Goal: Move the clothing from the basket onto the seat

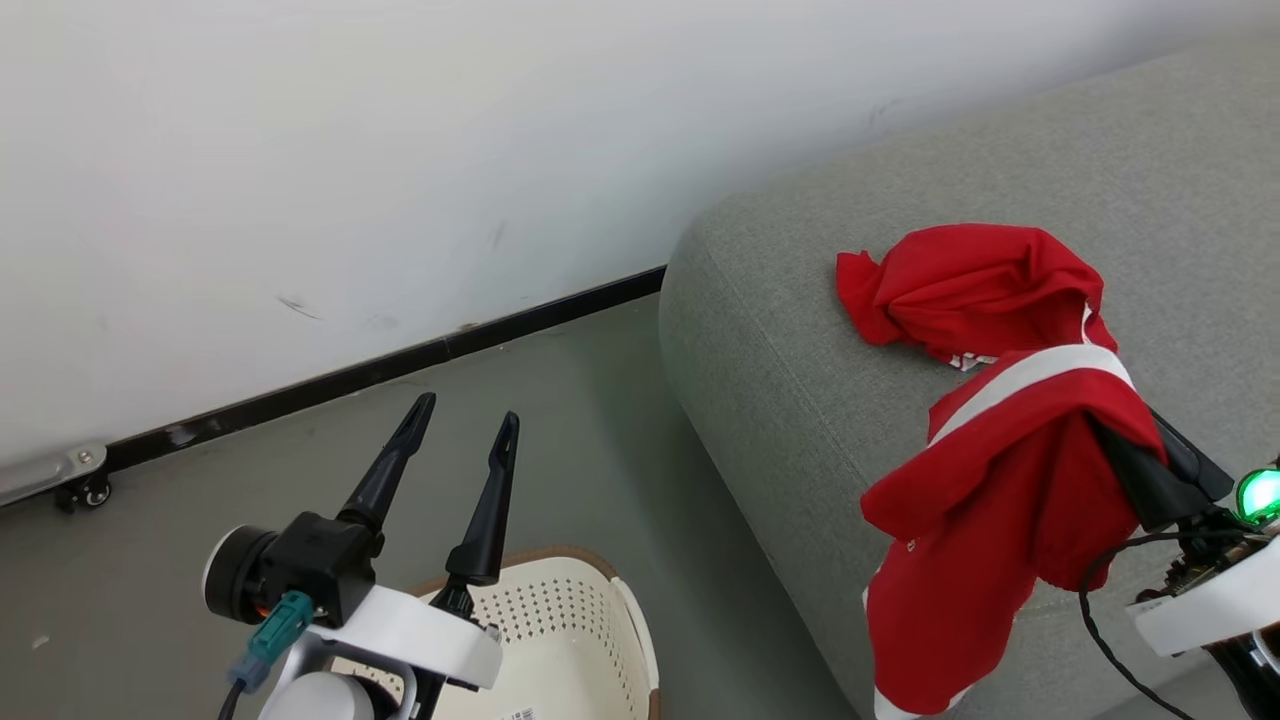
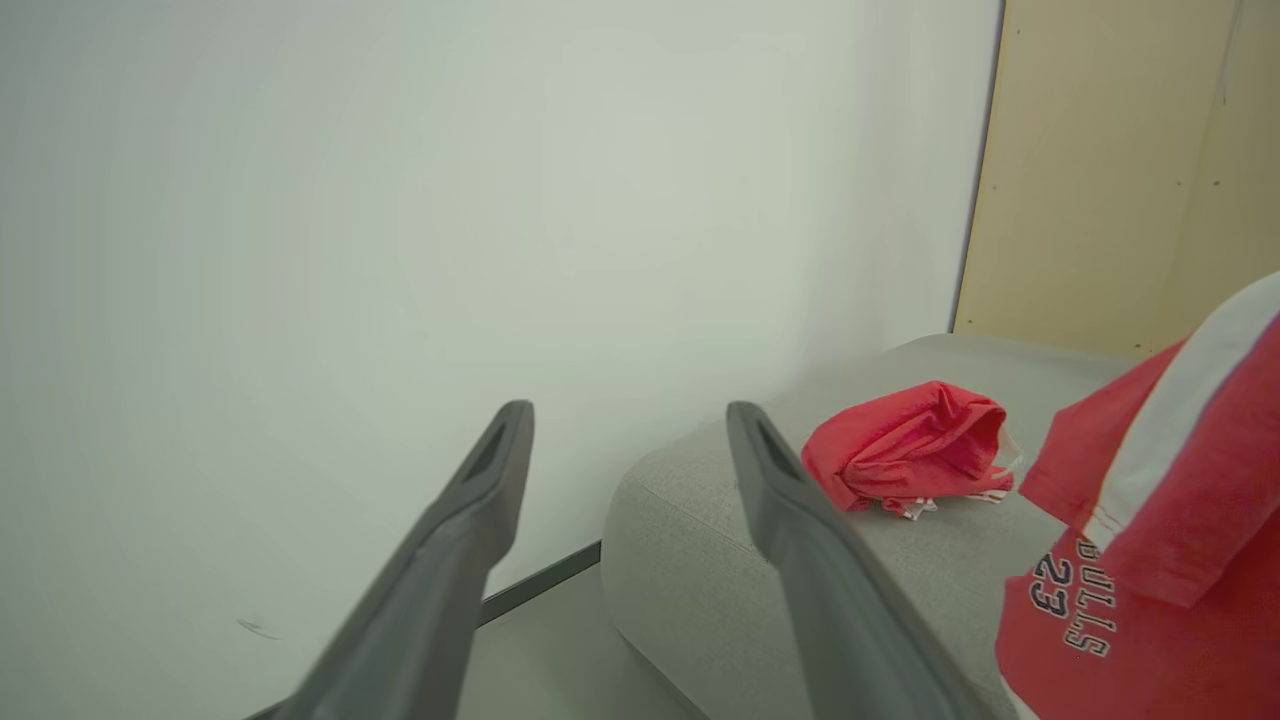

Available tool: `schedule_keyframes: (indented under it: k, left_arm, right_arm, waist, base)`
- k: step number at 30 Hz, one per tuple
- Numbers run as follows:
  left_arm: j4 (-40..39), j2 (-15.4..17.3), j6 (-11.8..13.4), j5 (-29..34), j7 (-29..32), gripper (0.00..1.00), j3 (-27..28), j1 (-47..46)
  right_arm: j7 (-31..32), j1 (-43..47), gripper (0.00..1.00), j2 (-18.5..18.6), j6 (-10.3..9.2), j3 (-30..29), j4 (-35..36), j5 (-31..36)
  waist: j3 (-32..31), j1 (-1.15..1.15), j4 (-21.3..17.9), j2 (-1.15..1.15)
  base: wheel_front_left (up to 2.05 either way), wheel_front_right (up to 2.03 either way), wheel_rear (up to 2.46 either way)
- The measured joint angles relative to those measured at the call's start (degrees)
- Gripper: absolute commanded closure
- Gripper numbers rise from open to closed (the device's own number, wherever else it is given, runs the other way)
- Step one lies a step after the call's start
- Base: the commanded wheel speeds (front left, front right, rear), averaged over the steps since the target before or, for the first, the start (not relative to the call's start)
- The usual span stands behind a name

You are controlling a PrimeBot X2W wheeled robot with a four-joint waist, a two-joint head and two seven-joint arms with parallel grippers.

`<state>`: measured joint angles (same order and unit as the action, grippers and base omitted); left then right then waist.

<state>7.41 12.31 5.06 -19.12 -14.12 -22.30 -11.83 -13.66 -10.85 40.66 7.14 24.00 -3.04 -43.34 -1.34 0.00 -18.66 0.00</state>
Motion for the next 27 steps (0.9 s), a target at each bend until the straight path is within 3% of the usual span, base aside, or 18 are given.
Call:
schedule_keyframes:
  k: [10,27]
  left_arm:
    - [-1.8,1.4,1.6,0.2,0.0,0.0,1.5,1.2]
    - [-8.1,4.1,2.6,2.8,0.8,0.0,2.3,1.2]
  right_arm:
    - [0.0,-1.2,1.0,-1.3,0.0,-5.0,0.4,1.8]
    - [5.3,-21.7,1.0,0.5,0.0,-11.7,-3.2,3.5]
  waist:
    - [1.5,0.0,-2.1,0.0]
    - [6.6,0.0,-1.2,0.0]
  base:
    - [0.0,0.0,0.0]
    - [0.0,0.0,0.0]
